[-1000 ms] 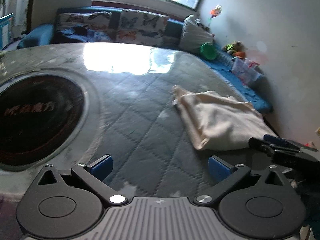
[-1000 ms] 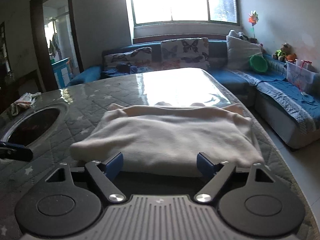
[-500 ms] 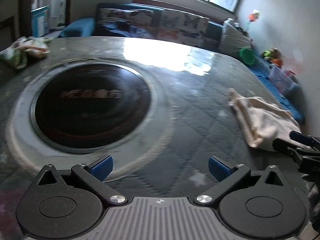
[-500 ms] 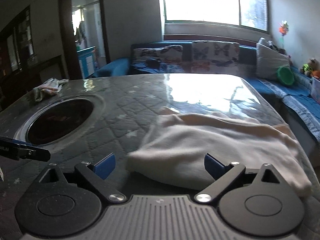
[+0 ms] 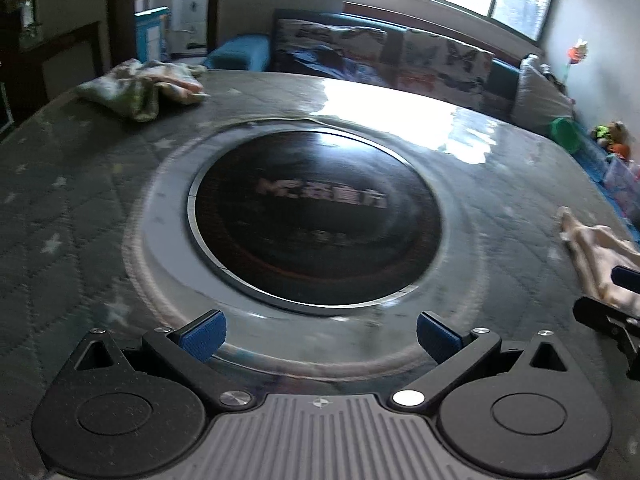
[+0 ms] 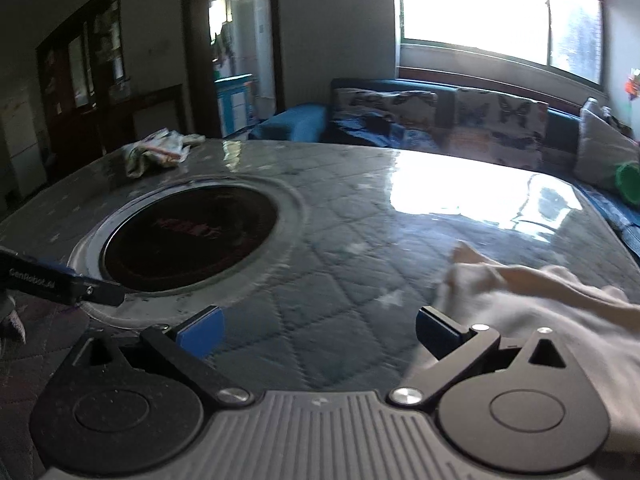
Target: Fold clothes
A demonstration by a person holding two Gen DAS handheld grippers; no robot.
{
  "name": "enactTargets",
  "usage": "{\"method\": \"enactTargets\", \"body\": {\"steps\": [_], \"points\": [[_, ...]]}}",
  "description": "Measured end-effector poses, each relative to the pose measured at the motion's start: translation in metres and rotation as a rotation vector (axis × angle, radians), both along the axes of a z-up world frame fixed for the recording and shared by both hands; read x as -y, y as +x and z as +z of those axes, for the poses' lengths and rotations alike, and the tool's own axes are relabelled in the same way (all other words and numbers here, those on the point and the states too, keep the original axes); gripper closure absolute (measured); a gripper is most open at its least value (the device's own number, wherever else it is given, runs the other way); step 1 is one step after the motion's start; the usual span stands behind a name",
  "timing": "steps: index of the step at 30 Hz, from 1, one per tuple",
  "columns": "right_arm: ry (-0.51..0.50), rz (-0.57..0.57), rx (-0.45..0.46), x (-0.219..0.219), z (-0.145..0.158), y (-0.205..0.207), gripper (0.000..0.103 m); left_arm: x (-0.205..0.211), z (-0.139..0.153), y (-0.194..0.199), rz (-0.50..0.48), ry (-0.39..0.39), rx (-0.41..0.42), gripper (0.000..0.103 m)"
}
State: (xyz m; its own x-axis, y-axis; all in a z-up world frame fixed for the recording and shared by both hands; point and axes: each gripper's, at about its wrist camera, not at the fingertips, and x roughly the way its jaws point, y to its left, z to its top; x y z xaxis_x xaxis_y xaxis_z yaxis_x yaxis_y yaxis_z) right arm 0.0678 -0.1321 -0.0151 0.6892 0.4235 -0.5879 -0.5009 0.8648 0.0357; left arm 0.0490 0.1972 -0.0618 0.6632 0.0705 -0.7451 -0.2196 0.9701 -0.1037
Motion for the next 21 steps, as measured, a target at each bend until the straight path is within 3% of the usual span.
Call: {"method": "enactTargets", "body": {"steps": [10,21], "points": [[-0.041,0.064,-0.037,-0.044,-0.022,0.022,0.0,-0.038,-0.01,0.008,0.122,0.114,0.006,0.0],[-0.066,0.091,-0.05,-0.066,-0.035,0.033,0.0,-0.07,-0.017,0.008,0.232,0.168,0.032,0.0]]}}
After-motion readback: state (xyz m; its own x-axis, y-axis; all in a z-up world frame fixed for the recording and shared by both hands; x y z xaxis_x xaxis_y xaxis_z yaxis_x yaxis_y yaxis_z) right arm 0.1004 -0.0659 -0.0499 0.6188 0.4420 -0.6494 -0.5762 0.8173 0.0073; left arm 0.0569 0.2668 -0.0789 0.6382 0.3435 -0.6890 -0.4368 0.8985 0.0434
